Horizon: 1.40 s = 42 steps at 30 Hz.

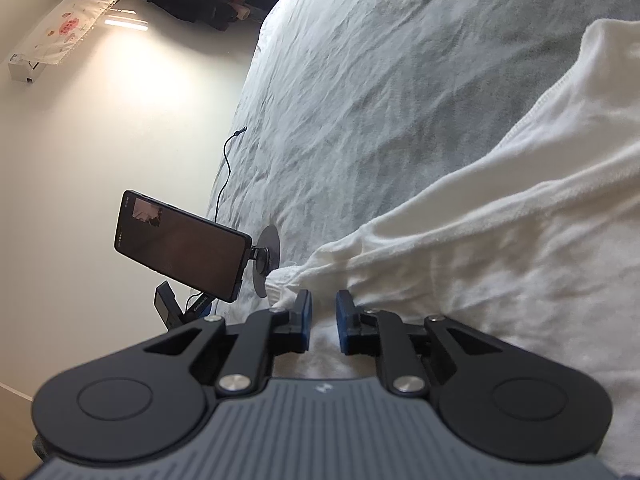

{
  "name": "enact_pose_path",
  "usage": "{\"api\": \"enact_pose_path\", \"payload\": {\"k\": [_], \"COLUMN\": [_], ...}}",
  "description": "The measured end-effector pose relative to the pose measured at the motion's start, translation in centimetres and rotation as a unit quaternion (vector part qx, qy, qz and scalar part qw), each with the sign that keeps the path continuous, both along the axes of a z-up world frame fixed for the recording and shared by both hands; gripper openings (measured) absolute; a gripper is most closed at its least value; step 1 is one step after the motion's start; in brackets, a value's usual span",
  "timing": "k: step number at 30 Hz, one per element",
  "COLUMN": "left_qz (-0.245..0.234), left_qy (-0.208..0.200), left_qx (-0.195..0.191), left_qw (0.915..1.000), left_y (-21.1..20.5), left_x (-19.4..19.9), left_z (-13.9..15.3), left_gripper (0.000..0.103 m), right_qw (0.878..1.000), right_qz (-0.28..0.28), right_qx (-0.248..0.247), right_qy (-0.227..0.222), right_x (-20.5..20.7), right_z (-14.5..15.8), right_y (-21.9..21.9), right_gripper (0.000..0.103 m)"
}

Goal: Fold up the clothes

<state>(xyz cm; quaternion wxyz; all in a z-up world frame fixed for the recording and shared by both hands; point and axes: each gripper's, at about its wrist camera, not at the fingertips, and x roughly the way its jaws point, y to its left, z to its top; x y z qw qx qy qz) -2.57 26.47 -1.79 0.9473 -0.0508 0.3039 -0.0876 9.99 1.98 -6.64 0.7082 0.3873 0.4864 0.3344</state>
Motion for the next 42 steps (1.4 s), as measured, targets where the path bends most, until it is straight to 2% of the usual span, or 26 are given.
{"api": "enact_pose_path", "payload": {"k": [5, 11, 17, 19, 21, 23, 29, 34, 38, 42], "left_qz": [-0.002, -0.016, -0.034, -0.04, -0.039, -0.027, 0.033, 0.022, -0.018, -0.063], "left_qy": [0.018, 0.015, -0.004, -0.008, -0.015, -0.023, -0.046, -0.05, -0.033, 0.009], "left_qx": [-0.004, -0.029, -0.088, -0.103, -0.115, -0.123, -0.151, -0.136, -0.116, -0.057], "left_qw": [0.9998, 0.9994, 0.9956, 0.9938, 0.9925, 0.9917, 0.987, 0.9892, 0.9925, 0.9964], "left_y": [-0.1, -0.6, -0.1, 0.2, 0.5, 1.2, 4.1, 4.3, 3.0, 0.6], "left_x": [1.0, 1.6, 1.4, 1.3, 1.0, 0.7, -0.4, -1.9, -2.0, -1.4], "left_z": [-0.7, -1.1, -0.8, -0.6, -0.3, 0.0, 1.1, 1.8, 1.6, 0.4], "left_gripper": [0.023, 0.022, 0.019, 0.019, 0.019, 0.019, 0.019, 0.019, 0.019, 0.019], "right_qw": [1.0, 0.998, 0.998, 0.998, 0.999, 0.999, 0.999, 0.999, 0.999, 0.997], "right_qz": [0.002, 0.012, 0.01, 0.01, 0.01, 0.014, 0.011, 0.001, -0.002, -0.006], "right_qx": [-0.014, -0.044, -0.041, -0.036, -0.029, -0.023, -0.013, -0.009, -0.023, -0.038], "right_qy": [-0.01, -0.044, -0.047, -0.043, -0.039, -0.039, -0.035, -0.044, -0.049, -0.063], "right_x": [-0.2, -0.7, -0.8, -0.6, -0.5, -0.1, 1.5, 1.5, 0.5, -0.9], "right_z": [-0.3, -0.1, -0.3, -0.2, 0.1, 0.6, 1.6, 2.4, 2.2, 2.4], "right_y": [0.0, 0.6, 0.5, 0.6, 0.8, 1.2, 3.5, 2.7, 1.0, -1.2], "right_gripper": [0.006, 0.001, 0.001, 0.002, 0.009, 0.019, 0.019, 0.019, 0.019, 0.019]}}
